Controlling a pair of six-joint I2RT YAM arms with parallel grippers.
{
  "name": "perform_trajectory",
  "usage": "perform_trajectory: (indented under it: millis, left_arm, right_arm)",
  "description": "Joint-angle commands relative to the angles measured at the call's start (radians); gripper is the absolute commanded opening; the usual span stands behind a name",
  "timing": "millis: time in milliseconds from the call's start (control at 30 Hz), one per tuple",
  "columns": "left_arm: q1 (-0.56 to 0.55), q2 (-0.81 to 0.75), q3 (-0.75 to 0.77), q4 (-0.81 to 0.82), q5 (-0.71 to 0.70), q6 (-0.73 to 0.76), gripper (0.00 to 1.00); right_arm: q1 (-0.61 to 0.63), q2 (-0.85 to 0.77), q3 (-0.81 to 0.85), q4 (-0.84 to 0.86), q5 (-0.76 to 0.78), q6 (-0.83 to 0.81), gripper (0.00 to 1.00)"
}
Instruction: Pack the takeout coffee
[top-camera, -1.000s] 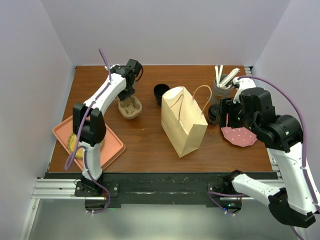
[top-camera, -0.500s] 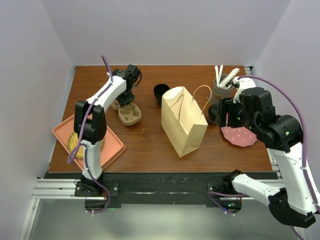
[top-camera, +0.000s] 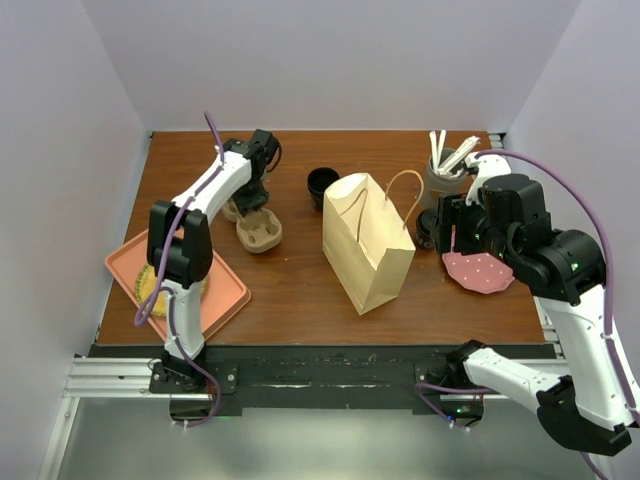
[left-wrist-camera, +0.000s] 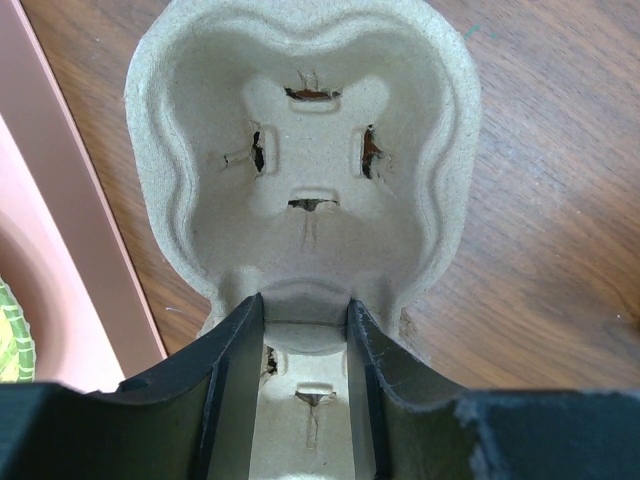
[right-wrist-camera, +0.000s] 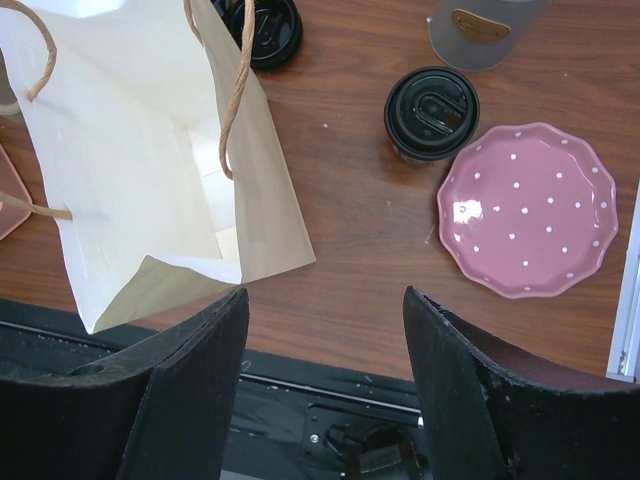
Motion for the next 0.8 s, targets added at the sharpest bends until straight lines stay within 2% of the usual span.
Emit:
perform_trajectory:
  millis: [0,300,500,633,767]
  left_arm:
    - [0.013,0.000,0.002,0.010,-0.005,0.031,0.31]
    - [0.013,0.010,-0.009,0.003,0.001,0.039,0.36]
    - [0.013,0.007,-0.015,0.002,0.003,0.034,0.34]
    - [0.013,0.009,0.000,-0.013,-0.003,0.034,0.47]
    - [0.015,0.010,0.002,-0.012,-0.003,0.042,0.47]
  right_arm:
    - [0.004,-0.006,0.016,0.035,0.001,-0.001,0.67]
    - [0.004,-0.017,0.019,0.022,0.005,0.012,0.67]
    - [0.004,-0.017,0.020,0.025,0.007,0.021,0.67]
    - [0.002,-0.017,0.020,0.027,0.005,0.028,0.67]
    - [0.004,-0.018,0.020,0.028,0.005,0.030,0.67]
